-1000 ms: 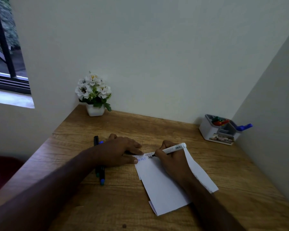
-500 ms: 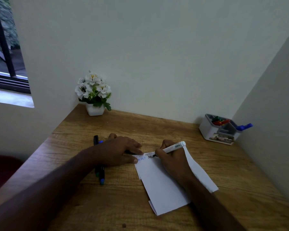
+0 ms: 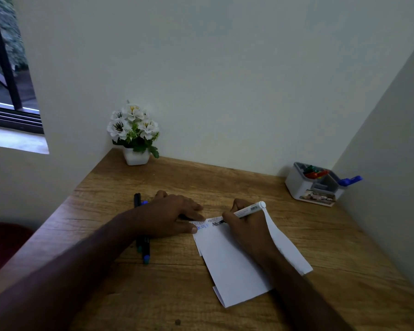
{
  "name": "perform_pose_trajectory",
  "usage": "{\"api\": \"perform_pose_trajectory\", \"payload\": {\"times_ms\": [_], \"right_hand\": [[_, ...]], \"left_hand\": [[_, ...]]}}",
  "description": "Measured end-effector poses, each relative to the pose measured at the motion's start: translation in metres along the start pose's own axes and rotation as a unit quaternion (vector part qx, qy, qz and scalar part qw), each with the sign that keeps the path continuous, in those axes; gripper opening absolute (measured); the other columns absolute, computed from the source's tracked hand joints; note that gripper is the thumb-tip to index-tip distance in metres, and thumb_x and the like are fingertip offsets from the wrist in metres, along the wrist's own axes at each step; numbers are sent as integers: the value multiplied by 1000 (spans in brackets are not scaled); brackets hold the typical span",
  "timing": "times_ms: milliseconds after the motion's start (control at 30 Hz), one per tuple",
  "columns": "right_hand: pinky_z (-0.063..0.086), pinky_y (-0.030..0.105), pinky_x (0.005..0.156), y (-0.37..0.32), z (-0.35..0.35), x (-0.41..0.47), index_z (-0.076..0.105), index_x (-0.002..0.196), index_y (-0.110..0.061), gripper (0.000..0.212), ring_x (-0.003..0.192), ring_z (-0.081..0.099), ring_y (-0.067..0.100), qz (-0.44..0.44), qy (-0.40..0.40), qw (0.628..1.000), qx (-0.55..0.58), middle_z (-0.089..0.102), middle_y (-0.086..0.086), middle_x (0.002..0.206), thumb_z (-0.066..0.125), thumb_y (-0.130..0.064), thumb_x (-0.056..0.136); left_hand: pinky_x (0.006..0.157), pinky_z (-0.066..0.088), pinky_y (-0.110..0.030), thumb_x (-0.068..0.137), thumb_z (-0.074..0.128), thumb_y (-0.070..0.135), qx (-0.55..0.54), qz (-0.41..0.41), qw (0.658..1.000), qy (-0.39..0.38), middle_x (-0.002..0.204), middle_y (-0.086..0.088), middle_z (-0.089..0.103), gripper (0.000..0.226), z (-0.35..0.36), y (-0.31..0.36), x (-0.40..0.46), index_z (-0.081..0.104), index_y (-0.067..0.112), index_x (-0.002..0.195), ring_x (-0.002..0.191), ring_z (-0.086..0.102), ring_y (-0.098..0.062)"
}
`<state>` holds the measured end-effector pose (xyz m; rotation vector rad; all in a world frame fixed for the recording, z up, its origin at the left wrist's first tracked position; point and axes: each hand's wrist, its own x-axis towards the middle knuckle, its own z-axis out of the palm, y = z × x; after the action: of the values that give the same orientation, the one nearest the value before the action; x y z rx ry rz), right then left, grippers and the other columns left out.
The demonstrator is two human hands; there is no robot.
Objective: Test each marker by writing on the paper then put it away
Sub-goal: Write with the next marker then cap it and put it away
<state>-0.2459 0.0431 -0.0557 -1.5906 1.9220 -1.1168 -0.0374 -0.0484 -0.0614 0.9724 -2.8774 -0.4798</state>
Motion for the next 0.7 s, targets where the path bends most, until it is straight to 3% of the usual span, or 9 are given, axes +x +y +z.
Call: {"api": "perform_pose_trajectory", "payload": {"times_ms": [100, 267, 433, 567, 700], "right_hand": [[34, 13, 43, 4, 2, 1, 48, 65, -13, 28, 47, 51, 3, -5, 2, 1000, -1, 62, 3, 62, 65, -16, 87], [37, 14, 44, 7, 3, 2, 56, 73, -2, 22, 52, 57, 6, 2, 23, 1000, 12, 68, 10, 67, 66, -17, 86], [31, 11, 41, 5, 2, 2, 54, 70, -3, 23, 45, 51, 2, 2, 22, 1000, 3, 63, 6, 60, 65, -15, 86], [35, 15, 43, 11, 4, 4, 47, 62, -12, 29, 47, 54, 2, 9, 24, 999, 20, 61, -3, 56, 66, -13, 84], [38, 20, 46, 16, 5, 7, 49, 64, -9, 26, 50, 56, 5, 2, 31, 999, 31, 62, 1, 57, 66, -15, 83]], "left_hand": [[113, 8, -47, 94, 47, 55, 0, -1, 1000, -2, 154, 22, 29, 43, 0, 0, 0, 45, 48, 136, 144, 19, -4], [112, 8, -47, 93, 48, 55, -1, -1, 1000, 2, 154, 22, 30, 42, 0, 0, 0, 46, 47, 135, 144, 19, -3], [112, 9, -46, 94, 47, 55, -3, 1, 1000, 3, 154, 22, 30, 43, 0, 0, 0, 46, 46, 136, 143, 20, -2], [112, 8, -46, 93, 47, 56, -5, 2, 1000, 3, 154, 22, 30, 43, 1, -1, -1, 46, 47, 135, 144, 19, -2], [112, 8, -47, 94, 47, 55, -3, 4, 1000, 1, 154, 22, 29, 43, 1, -1, 0, 46, 47, 136, 144, 19, -2]]}}
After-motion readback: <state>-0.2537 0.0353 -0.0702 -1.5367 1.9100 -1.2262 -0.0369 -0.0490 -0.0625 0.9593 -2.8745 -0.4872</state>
